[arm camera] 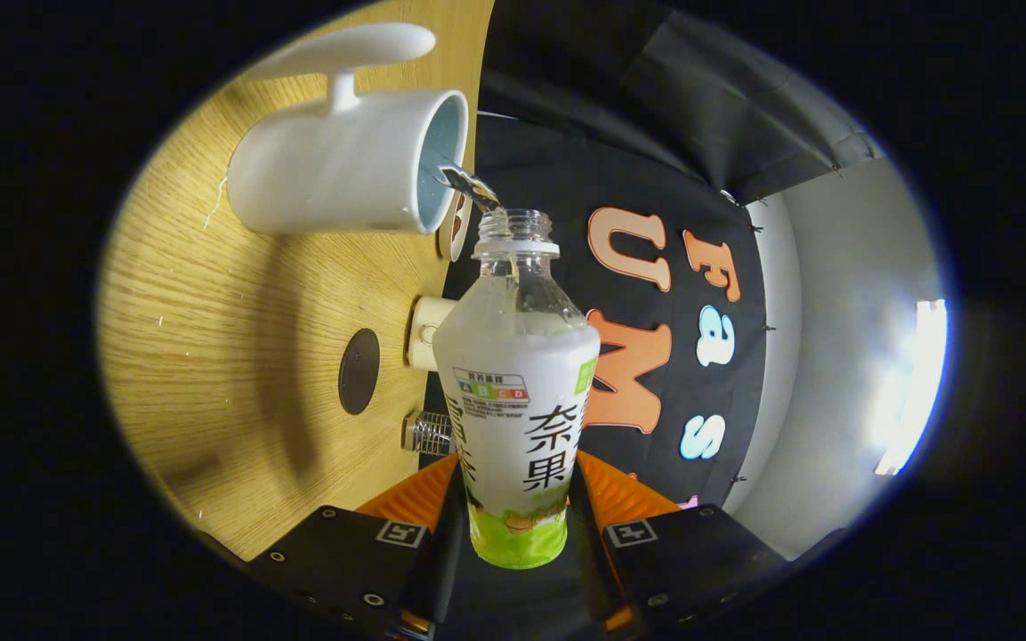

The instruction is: Take the bottle from table, then pour the juice into the cup, finally place the bottle on the coaster

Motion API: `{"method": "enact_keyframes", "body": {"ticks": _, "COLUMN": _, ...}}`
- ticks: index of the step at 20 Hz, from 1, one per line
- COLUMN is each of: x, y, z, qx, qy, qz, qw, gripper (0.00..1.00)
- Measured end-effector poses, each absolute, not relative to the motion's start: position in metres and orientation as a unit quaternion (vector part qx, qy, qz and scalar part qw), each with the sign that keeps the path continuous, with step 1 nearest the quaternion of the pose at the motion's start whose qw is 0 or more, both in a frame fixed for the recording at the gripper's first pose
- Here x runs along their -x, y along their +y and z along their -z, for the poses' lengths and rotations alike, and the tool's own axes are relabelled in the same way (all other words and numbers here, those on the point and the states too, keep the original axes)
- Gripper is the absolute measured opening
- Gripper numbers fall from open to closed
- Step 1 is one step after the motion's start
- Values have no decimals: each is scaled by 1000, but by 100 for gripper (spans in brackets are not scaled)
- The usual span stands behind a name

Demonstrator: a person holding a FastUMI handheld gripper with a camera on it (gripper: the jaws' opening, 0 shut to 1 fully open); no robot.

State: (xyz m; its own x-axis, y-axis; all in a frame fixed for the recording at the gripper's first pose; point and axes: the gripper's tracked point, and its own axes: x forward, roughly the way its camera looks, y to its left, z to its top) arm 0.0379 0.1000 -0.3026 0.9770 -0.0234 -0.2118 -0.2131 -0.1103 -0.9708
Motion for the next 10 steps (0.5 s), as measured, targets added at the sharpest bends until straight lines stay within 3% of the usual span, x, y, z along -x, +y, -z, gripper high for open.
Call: {"method": "enact_keyframes", "body": {"ticks": 10, "x": -35, "y": 104, "z": 297, "qx": 763, "qy": 60, "qz": -74, "qw": 639, "gripper": 58}}
